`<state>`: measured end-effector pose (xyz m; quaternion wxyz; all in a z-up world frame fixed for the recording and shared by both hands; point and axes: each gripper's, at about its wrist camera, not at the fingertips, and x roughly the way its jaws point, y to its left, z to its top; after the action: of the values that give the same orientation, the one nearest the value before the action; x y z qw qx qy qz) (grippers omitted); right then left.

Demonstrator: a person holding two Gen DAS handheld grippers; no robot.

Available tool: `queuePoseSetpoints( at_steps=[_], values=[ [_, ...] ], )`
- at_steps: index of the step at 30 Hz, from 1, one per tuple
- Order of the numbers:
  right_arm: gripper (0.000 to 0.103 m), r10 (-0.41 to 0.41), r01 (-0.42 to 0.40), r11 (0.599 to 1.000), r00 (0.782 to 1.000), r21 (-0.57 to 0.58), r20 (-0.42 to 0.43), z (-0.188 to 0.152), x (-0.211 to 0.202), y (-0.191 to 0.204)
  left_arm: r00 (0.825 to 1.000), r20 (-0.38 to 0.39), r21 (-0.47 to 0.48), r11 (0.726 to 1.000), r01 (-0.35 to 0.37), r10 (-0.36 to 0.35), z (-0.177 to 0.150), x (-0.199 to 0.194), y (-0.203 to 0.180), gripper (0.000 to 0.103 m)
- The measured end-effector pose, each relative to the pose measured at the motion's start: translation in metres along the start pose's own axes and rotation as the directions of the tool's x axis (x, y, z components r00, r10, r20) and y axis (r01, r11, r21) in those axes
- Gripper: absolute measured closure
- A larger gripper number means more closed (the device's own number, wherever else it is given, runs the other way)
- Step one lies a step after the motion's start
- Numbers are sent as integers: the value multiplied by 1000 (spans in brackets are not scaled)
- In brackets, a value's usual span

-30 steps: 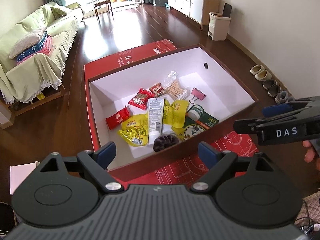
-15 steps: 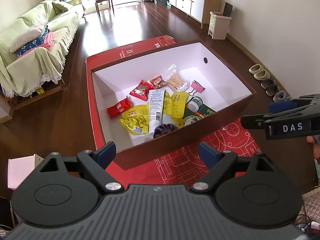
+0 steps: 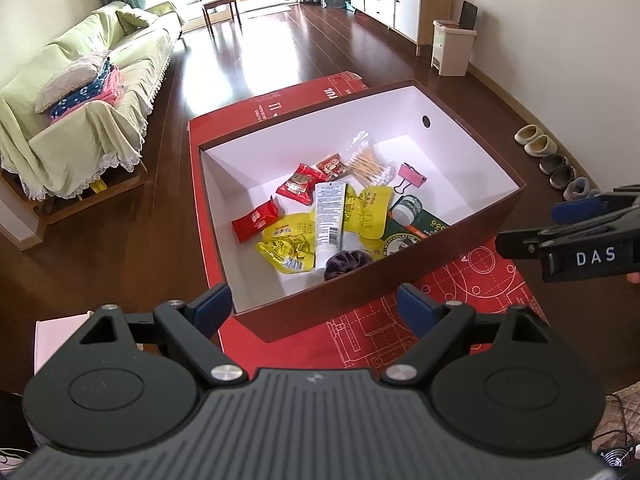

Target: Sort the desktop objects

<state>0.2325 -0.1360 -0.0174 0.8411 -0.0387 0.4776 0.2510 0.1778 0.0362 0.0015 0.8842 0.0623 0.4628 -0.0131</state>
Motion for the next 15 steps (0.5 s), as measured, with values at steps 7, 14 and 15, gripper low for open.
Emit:
queuePoseSetpoints(
  at_steps=[7,14,15],
  values=[
    [19,5,-5,1000,1000,-2,-9,5,7,-1,1000,-7,0,1000,-14,14,4,6,1,16],
    [19,11,-11,1000,1000,-5,-17,10,16,-4,1000,-13,-8,1000,-28,28,8,13,2,16],
    [19,12,-12,1000,1000,-6,-18,11,17,-4,999,-13,-10,1000,-30,29,8,14,2,16]
  ],
)
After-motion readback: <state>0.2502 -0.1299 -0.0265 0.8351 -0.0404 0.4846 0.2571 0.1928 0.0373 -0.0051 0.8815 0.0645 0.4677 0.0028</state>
